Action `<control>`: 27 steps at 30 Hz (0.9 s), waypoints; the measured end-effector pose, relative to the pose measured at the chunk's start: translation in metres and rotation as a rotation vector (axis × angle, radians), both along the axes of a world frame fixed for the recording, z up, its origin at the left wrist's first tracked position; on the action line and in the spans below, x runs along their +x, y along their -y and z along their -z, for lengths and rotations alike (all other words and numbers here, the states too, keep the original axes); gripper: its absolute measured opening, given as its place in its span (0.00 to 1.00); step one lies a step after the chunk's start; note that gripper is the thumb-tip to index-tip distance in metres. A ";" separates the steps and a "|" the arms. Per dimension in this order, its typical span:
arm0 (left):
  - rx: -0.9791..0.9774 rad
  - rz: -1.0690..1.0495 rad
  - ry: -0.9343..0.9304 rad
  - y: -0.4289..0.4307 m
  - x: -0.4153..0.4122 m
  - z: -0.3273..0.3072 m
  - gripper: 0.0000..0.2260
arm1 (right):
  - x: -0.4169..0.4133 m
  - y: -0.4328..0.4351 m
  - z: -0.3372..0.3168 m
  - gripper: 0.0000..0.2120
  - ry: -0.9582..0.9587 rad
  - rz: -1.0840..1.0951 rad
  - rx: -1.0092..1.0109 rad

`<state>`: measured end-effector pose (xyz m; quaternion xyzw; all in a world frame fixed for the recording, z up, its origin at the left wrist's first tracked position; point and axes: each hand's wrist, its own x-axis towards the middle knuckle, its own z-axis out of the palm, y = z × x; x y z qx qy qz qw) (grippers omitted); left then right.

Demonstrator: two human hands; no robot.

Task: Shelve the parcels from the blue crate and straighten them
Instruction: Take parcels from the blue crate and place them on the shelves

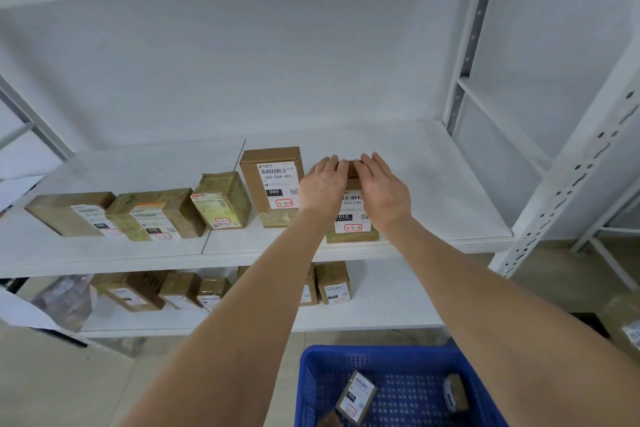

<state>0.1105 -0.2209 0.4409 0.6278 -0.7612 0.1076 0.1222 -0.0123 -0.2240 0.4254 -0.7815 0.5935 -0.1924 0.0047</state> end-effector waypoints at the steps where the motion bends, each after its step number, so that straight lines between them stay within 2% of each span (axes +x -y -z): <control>1: -0.002 0.002 -0.005 -0.001 0.000 0.001 0.23 | 0.001 0.000 -0.001 0.26 0.002 0.006 0.010; 27: -0.015 0.001 -0.022 0.040 0.015 0.006 0.24 | 0.018 0.038 0.002 0.26 -0.005 0.031 0.021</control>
